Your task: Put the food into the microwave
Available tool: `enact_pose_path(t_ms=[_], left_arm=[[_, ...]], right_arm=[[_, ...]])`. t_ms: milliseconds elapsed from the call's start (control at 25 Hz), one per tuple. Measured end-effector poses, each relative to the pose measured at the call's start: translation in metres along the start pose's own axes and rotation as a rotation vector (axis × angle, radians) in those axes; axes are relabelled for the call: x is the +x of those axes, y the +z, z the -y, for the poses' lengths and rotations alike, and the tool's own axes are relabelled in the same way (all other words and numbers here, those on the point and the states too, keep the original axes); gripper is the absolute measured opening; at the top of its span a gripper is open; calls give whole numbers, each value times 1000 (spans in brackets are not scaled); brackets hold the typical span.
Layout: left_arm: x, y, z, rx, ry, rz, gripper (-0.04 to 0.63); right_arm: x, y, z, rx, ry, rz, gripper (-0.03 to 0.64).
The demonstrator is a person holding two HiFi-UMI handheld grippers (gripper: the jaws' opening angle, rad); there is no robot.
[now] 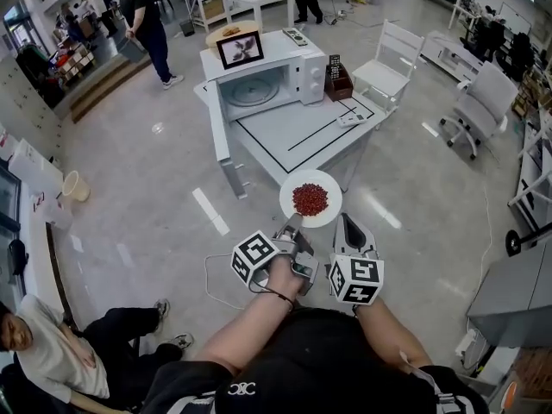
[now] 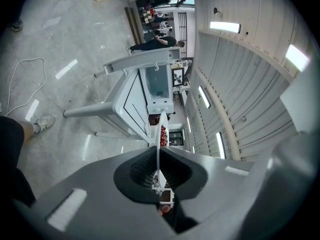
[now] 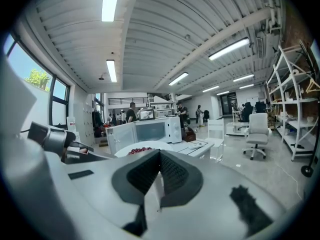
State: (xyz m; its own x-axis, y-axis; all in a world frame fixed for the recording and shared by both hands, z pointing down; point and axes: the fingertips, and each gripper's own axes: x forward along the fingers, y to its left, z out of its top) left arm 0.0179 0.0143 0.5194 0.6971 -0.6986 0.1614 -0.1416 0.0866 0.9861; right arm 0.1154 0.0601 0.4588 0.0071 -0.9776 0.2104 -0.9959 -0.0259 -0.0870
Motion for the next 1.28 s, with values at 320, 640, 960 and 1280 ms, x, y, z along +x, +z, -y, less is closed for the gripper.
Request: enact_pose_path(t_ms=[320, 640, 960, 1280], left_arm=[[52, 19, 3, -17, 7, -16, 14], [102, 49, 4, -41, 28, -24, 14], [155, 89, 10, -57, 31, -22, 14], [210, 116, 18, -74, 28, -32, 14]], right_arm=[[50, 0, 16, -7, -14, -40, 5], [107, 5, 27, -16, -23, -81, 5], [167, 17, 32, -33, -36, -116, 5], [222, 36, 40, -54, -61, -137, 5]])
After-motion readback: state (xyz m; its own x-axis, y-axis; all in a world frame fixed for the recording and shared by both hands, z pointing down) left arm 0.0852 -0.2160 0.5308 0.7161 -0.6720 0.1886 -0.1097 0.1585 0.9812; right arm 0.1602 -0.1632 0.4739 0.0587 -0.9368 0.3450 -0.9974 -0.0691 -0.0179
